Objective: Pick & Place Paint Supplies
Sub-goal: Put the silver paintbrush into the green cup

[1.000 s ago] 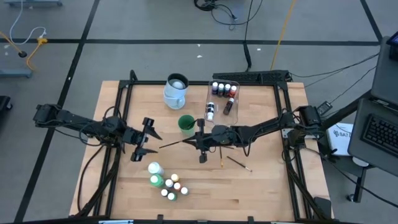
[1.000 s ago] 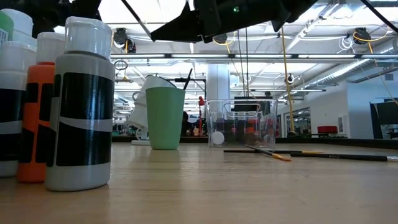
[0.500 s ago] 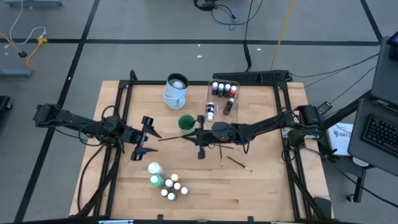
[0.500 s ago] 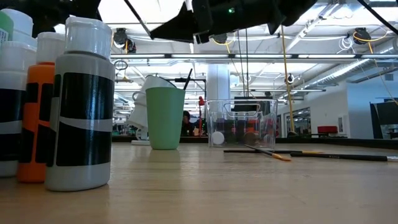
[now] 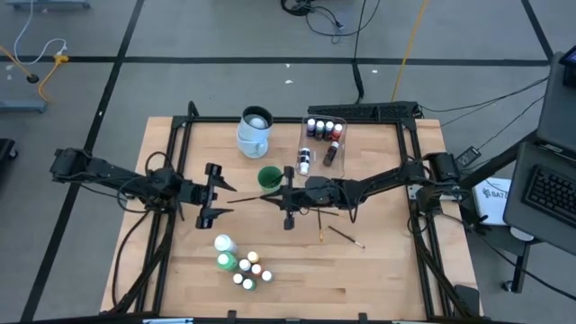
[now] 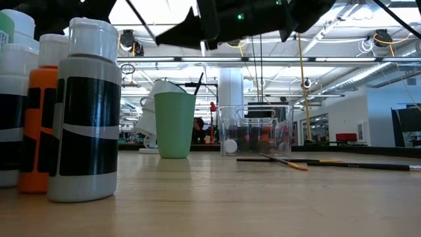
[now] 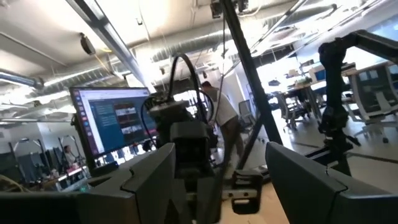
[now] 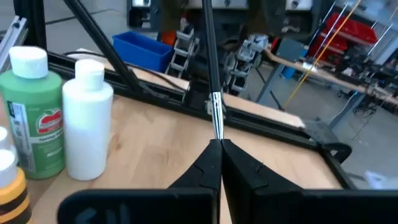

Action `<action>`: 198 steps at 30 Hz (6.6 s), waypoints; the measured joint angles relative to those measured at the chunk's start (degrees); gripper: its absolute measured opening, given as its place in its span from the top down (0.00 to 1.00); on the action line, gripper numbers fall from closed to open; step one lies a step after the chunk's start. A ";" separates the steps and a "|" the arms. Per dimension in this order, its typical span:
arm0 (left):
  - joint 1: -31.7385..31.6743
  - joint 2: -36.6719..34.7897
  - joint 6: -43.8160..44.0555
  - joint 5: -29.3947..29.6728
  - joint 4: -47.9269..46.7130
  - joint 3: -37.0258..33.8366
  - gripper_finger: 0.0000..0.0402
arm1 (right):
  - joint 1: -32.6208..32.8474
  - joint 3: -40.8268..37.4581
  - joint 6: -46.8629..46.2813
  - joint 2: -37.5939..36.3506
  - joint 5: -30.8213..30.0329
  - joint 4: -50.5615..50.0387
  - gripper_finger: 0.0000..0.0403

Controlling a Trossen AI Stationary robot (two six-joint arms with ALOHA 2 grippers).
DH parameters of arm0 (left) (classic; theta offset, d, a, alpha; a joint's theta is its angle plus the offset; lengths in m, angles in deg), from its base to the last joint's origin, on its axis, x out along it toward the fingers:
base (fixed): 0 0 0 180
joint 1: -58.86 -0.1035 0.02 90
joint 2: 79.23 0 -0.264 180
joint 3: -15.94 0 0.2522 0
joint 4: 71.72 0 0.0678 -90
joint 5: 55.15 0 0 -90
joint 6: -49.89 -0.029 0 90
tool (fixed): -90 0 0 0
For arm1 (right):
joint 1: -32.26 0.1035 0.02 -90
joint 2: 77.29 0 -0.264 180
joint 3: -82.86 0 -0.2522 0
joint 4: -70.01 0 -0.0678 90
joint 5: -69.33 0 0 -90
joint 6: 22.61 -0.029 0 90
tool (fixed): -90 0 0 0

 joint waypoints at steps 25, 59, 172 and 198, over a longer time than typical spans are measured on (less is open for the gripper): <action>-0.04 0.04 -2.74 0.06 -10.39 3.75 0.97 | -0.17 -0.04 -0.65 0.12 0.19 -1.40 1.00; -9.26 22.02 7.62 19.65 -35.33 26.06 1.00 | 21.64 -8.60 -2.86 -7.43 -22.22 -18.32 0.94; -3.79 -29.23 -3.23 20.50 -47.61 -1.92 0.96 | 13.70 -41.10 -17.44 -41.65 -19.24 -2.01 0.99; -3.81 -31.46 9.18 27.53 -62.23 1.75 0.98 | 13.70 -55.10 -18.65 -41.67 -19.28 19.10 0.99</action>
